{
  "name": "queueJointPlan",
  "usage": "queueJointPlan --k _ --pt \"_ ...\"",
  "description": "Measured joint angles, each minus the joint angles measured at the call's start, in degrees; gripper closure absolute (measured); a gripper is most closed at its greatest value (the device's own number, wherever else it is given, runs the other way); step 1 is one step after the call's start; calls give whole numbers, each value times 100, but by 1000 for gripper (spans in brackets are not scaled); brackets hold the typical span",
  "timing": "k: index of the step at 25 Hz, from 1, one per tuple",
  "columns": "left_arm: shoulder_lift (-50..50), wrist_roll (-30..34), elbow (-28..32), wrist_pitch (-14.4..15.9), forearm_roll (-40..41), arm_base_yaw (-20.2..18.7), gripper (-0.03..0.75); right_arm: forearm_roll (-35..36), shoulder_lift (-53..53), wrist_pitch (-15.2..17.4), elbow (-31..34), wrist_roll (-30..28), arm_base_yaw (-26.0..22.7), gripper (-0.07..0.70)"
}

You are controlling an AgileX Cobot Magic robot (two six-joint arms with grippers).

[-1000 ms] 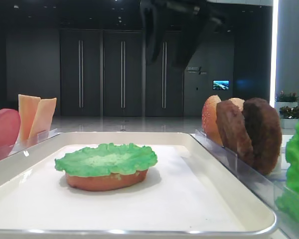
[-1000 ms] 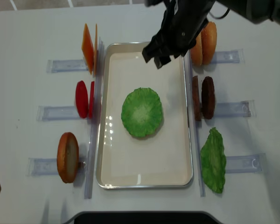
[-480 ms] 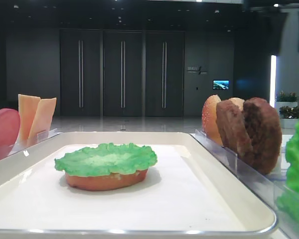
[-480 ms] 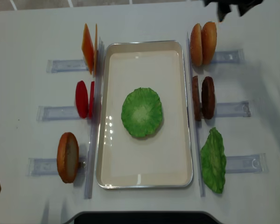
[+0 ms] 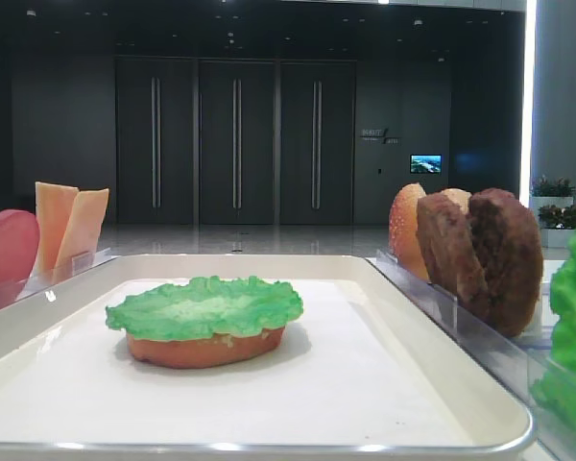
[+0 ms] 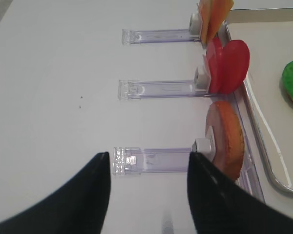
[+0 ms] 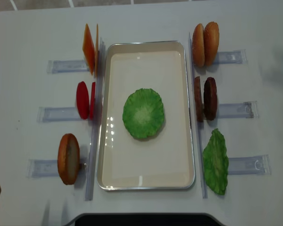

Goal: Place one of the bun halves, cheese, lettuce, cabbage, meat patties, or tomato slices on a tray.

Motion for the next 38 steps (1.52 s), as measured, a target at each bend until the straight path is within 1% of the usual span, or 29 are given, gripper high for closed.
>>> queueJointPlan --k 2,4,5,8,11,13,16,18,21,25,33,38 --pt "0 0 0 0 0 0 325 -141 -626 0 765 -4 0 251" --pt "0 0 0 0 0 0 325 -312 -1317 6 1732 -4 0 251" --pt "0 0 0 0 0 0 325 -353 -1716 18 2208 -4 0 251" --pt "0 0 0 0 0 0 325 -362 -2802 57 3356 -4 0 251" --pt "0 0 0 0 0 0 325 -265 -3728 81 4190 -4 0 253" --pt "0 0 0 0 0 0 325 -177 -4277 68 4633 -4 0 254" --pt "0 0 0 0 0 0 325 49 -5331 -75 5285 -4 0 254" --pt "0 0 0 0 0 0 325 77 -5816 -153 5685 -42 0 254" --pt "0 0 0 0 0 0 325 323 -6514 -341 5942 -332 0 255" --pt "0 0 0 0 0 0 325 656 -7317 -413 5943 -706 0 260" --pt "0 0 0 0 0 0 325 719 -8800 -436 5972 -793 0 261" --pt "0 0 0 0 0 0 325 721 -9510 -443 5990 -796 0 261"
